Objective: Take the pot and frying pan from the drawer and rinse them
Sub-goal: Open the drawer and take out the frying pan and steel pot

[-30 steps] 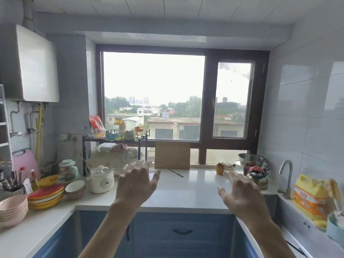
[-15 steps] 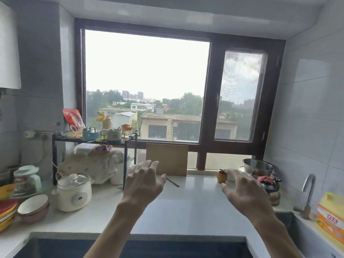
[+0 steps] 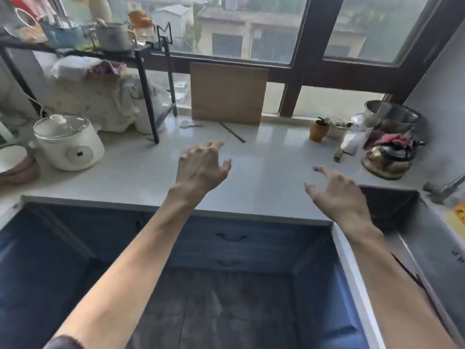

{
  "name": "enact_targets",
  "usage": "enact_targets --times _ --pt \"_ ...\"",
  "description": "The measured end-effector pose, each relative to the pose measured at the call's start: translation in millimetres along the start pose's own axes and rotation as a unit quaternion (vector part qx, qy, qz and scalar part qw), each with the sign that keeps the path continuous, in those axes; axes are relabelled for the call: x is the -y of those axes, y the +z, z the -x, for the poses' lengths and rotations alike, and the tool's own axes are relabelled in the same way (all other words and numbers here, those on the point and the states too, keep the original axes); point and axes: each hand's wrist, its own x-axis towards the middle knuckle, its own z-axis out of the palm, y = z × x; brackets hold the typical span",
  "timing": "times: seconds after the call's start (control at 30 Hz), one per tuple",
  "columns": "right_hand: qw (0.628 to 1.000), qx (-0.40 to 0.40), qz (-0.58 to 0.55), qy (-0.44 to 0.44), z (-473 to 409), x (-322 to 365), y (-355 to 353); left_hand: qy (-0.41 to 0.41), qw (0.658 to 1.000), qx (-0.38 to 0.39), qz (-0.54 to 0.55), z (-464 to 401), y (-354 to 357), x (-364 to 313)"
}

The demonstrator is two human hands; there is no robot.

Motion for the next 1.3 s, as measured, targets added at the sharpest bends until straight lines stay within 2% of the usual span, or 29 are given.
enact_targets --times 0.1,0.2,0.33,0.5,0.63,0.7,0.77,0.87,1.07,1.2,1.3 --pt "0.998 0.053 -0.023 -0.018 -31 -34 41 -0.035 0.999 0.027 0.017 -13 54 -9" --pt "0.99 0.114 -0.078 -0.036 -48 -63 95 -0.049 0.993 0.086 0.065 -14 120 -6" --pt "0.966 0.202 -0.158 -0.015 -44 -90 184 -0.115 0.966 0.17 0.155 13 213 18" --pt "0.925 0.308 -0.218 0.048 -36 -117 328 -0.196 0.913 0.28 0.224 38 354 77" --pt "0.906 0.361 -0.217 0.039 -55 -128 449 -0.191 0.9 0.332 0.209 33 464 124" --pt "0.897 0.38 -0.221 0.045 -63 -129 499 -0.201 0.892 0.331 0.235 28 503 139" --pt "0.898 0.378 -0.221 0.048 -71 -130 535 -0.226 0.883 0.275 0.306 22 530 148" --pt "0.885 0.331 -0.325 0.05 -81 -137 563 -0.226 0.877 0.197 0.376 18 552 159" --pt "0.883 0.292 -0.367 0.032 -85 -143 576 -0.192 0.867 0.196 0.416 15 561 170" --pt "0.883 0.286 -0.366 0.062 -79 -141 576 -0.189 0.864 0.221 0.412 15 557 171" --pt "0.879 0.286 -0.37 0.093 -68 -141 572 -0.217 0.856 0.211 0.419 27 551 166"
